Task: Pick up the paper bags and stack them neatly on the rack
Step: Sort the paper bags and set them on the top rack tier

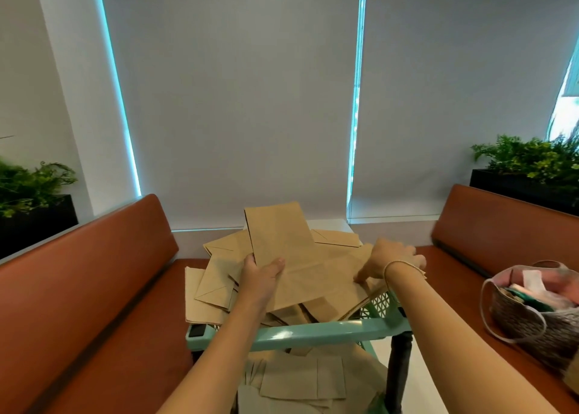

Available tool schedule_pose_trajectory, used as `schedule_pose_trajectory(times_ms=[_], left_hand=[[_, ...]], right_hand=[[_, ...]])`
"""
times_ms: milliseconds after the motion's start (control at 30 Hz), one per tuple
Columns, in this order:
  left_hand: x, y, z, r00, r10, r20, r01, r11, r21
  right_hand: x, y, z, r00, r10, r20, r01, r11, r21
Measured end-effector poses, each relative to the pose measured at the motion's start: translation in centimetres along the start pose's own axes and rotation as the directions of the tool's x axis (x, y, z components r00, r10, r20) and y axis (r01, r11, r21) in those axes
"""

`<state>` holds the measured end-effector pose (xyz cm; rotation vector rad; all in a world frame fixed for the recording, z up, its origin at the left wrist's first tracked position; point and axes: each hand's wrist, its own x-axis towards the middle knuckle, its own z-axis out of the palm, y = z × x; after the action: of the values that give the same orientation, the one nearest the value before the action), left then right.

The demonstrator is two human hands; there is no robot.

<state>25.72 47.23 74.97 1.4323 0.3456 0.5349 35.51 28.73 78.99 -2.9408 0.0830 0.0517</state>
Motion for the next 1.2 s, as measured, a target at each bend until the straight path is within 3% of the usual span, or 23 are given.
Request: schedule_pose_trajectory(times_ms=[300, 500, 600, 733, 867, 933, 1000, 1100, 1200], left_hand=[[0.1, -0.1, 0.0, 1.000, -0.004, -0.010, 0.004, 1.000, -0.021], [0.0, -0.1, 0.0, 1.000, -0.012, -0.015, 0.012, 1.000, -0.009], [0.0, 0.0, -0.1, 1.000, -0.004, -0.013, 0.004, 1.000, -0.017], [0.2, -0.1, -0.1, 1.000, 0.006, -0.015, -0.006, 1.000, -0.018], [0.1, 0.0, -0.1, 0.999, 0.025, -0.025, -0.026, 0.998, -0.057], [0.1, 0.1, -0.1, 0.999, 0.024, -0.029, -0.026, 0.997, -0.079], [-0.2, 0.4, 0.0, 1.000, -0.001, -0.025, -0.002, 0.991, -0.134], [-0.3, 0.6, 0.0, 0.999, -0.037, -0.023, 0.033, 0.984, -0.174], [-0.2, 0.7, -0.1, 0.998, -0.048, -0.032, 0.042, 0.987, -0.157]], right_hand=[[0.0, 0.1, 0.3, 0.998, 0.056, 0.004, -0.056, 0.998, -0.025], [0.0, 0.0, 0.6, 0.986, 0.026, -0.167, -0.034, 0.998, -0.046], [0.1, -0.3, 0.2, 0.964, -0.021, -0.265, 0.047, 0.994, 0.094], [0.3, -1.0, -1.1, 0.953, -0.118, -0.279, 0.197, 0.941, 0.277], [-0.8, -2.0, -3.6, 0.887, -0.153, -0.436, 0.365, 0.811, 0.457], [-2.2, -2.7, -4.7, 0.793, -0.120, -0.598, 0.509, 0.670, 0.541], [-3.8, -3.4, -5.1, 0.693, -0.086, -0.716, 0.665, 0.460, 0.588], [-5.0, -3.8, -4.2, 0.670, -0.215, -0.711, 0.742, 0.230, 0.629], [-4.8, -3.5, -2.5, 0.655, -0.522, -0.547, 0.732, 0.256, 0.632]])
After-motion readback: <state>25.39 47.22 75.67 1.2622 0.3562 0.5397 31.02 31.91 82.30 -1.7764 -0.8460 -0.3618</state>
